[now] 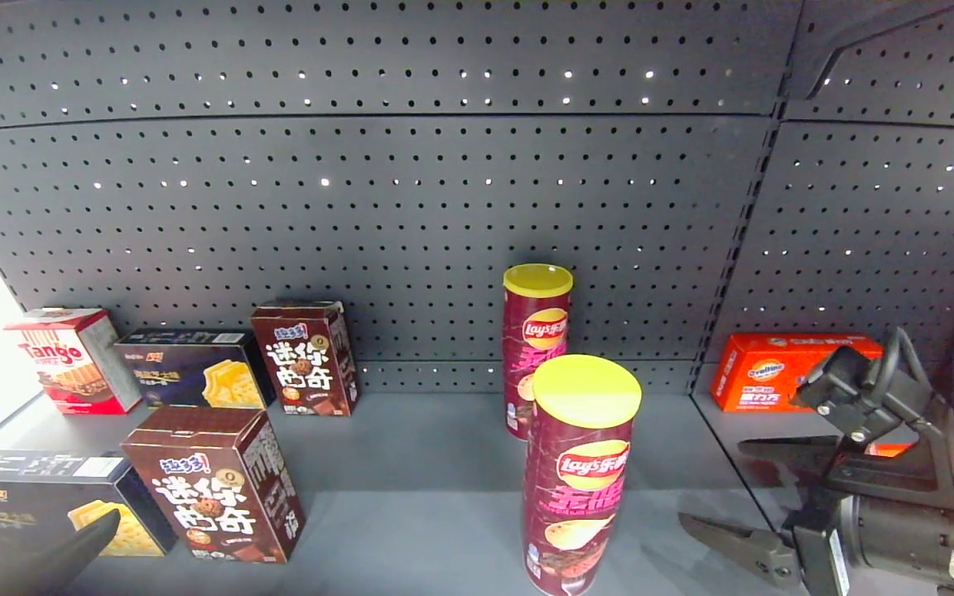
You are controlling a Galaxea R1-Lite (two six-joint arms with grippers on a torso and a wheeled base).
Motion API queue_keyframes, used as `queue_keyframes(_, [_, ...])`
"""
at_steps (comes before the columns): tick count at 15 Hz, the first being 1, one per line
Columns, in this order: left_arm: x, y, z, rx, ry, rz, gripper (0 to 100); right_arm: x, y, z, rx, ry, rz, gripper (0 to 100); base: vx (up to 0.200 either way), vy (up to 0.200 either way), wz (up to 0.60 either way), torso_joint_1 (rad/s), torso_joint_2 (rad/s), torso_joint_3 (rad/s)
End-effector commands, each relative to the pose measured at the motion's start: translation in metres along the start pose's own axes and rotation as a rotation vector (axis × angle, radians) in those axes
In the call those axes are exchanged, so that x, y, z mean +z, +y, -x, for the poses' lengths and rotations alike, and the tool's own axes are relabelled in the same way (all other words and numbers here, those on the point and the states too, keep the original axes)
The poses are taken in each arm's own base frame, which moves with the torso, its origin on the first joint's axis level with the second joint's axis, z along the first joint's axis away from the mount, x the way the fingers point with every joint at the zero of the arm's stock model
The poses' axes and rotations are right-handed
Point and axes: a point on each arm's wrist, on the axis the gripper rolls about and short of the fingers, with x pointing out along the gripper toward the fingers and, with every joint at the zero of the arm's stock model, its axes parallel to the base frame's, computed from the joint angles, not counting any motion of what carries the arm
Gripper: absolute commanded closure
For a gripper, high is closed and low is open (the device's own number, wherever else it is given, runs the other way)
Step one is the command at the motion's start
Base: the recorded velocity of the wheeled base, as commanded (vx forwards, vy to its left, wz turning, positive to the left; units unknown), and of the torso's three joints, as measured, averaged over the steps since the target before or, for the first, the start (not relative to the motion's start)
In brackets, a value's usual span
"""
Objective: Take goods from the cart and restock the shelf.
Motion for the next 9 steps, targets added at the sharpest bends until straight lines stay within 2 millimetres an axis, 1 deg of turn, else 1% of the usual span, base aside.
queue_keyframes(1, [0.001,0.000,-0.001,0.000,0.004,-0.001,0,0.000,0.001,-0.014,0.004,0.040,0.003,0,0.000,0.000,0.00,0.000,0.00,0.000])
queue_keyframes(9, [0.000,0.000,-0.001,-0.004,0.004,-0.001,0,0.010,0.006,-0.042,0.018,0.079,0.019,0,0.000,0.000,0.00,0.000,0.00,0.000])
